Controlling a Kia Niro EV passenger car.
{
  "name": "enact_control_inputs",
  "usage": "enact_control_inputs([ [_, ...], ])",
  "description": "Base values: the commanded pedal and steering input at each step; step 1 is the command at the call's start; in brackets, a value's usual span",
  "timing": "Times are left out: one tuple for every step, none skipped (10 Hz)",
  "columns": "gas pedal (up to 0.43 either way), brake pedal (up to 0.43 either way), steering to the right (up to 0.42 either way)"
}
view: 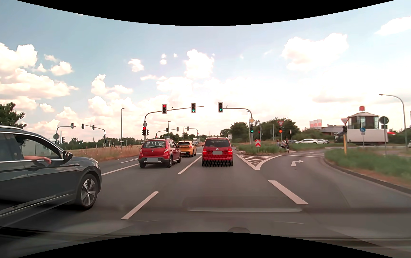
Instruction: Follow the waypoints while adhering to traffic rules and regulations
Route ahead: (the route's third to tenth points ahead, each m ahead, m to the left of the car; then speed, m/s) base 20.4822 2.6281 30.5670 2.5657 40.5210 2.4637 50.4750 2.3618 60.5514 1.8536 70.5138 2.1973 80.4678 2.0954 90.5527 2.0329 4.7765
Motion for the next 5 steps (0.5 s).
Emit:
enact_control_inputs([
  [0.0, 0.244, -0.003],
  [0.0, 0.244, -0.002],
  [0.0, 0.244, -0.002],
  [0.0, 0.244, -0.002],
  [0.0, 0.244, -0.001],
])
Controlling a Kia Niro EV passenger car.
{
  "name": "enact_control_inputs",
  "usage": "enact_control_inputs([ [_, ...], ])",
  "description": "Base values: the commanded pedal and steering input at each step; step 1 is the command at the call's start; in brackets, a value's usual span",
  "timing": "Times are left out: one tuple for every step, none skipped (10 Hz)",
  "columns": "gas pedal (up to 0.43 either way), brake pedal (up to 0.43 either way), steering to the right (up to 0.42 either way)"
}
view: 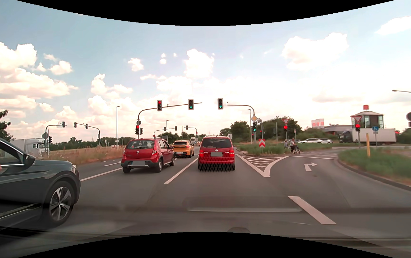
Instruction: Follow the waypoints while adhering to traffic rules and regulations
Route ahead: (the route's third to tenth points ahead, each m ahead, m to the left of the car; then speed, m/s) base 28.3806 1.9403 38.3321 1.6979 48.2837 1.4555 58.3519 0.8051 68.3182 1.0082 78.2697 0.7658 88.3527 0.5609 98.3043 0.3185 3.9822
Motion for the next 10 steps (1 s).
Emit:
enact_control_inputs([
  [0.0, 0.244, -0.002],
  [0.0, 0.232, -0.002],
  [0.0, 0.207, -0.002],
  [0.0, 0.171, -0.002],
  [0.0, 0.128, -0.002],
  [0.0, 0.079, -0.002],
  [0.0, 0.018, -0.002],
  [0.0, 0.0, -0.001],
  [0.0, 0.0, -0.002],
  [0.0, 0.0, -0.002],
])
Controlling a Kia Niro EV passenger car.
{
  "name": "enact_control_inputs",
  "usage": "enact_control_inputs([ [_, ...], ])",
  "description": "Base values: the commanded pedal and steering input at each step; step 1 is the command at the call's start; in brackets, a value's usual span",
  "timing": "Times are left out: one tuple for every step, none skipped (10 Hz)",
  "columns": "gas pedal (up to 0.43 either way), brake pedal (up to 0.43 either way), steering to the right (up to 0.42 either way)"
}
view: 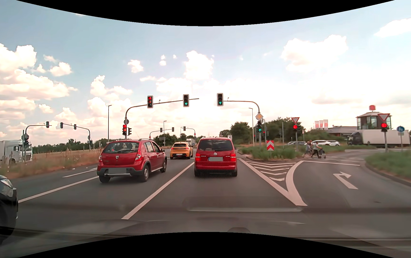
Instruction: Follow the waypoints while adhering to traffic rules and regulations
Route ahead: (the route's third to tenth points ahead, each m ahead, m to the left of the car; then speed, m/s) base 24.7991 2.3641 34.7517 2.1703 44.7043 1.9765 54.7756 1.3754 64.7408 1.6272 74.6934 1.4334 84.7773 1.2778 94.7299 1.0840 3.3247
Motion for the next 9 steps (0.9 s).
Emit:
enact_control_inputs([
  [0.0, 0.0, -0.002],
  [0.0, 0.0, -0.002],
  [0.0, 0.0, -0.002],
  [0.02, 0.0, -0.002],
  [0.039, 0.0, -0.002],
  [0.047, 0.0, -0.002],
  [0.067, 0.0, -0.002],
  [0.079, 0.0, -0.002],
  [0.087, 0.0, -0.003],
])
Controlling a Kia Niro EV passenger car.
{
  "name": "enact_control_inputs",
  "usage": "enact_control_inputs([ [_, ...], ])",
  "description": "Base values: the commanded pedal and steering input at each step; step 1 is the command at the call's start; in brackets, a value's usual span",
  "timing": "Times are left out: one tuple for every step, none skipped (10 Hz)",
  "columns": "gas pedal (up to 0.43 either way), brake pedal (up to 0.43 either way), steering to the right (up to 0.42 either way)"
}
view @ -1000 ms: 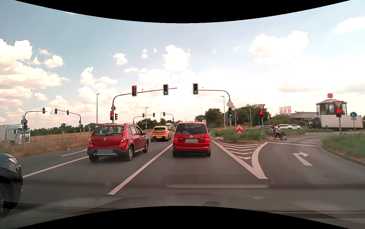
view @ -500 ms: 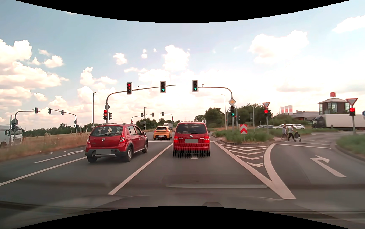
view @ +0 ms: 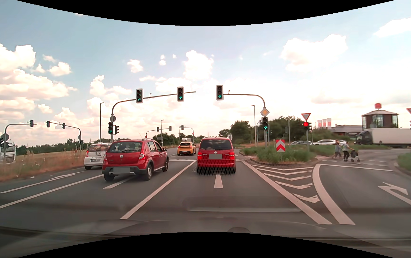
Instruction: Follow the waypoints while adhering to traffic rules and regulations
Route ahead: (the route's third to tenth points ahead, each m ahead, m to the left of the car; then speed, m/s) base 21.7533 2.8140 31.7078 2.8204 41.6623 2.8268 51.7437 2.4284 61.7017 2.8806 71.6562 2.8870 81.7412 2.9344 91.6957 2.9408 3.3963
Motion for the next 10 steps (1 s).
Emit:
enact_control_inputs([
  [0.087, 0.0, -0.002],
  [0.098, 0.0, -0.003],
  [0.11, 0.0, -0.003],
  [0.118, 0.0, -0.002],
  [0.13, 0.0, -0.003],
  [0.138, 0.0, -0.003],
  [0.138, 0.0, -0.003],
  [0.138, 0.0, -0.003],
  [0.15, 0.0, -0.003],
  [0.157, 0.0, -0.003],
])
